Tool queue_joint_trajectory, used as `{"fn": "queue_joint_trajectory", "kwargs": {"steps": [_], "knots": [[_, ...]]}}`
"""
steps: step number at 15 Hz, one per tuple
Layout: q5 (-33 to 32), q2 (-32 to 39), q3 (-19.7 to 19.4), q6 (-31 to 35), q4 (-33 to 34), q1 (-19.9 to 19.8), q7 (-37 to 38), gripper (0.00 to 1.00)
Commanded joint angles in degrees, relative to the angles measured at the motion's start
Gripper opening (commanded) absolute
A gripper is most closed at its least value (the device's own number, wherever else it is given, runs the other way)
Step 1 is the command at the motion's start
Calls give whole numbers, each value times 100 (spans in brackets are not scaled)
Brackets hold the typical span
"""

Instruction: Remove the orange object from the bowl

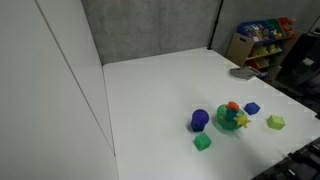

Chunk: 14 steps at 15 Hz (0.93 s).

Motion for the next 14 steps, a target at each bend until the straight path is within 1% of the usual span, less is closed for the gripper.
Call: {"fn": "queue_joint_trajectory", "kwargs": {"steps": [1,4,7,14], "knots": [[20,0,27,-22,14,-34,-19,100],[20,0,27,-23,14,-34,-19,100],[-99,279,109,-62,202,-91,56,100],[-744,1411,479,19,981,-385,488,100]]}}
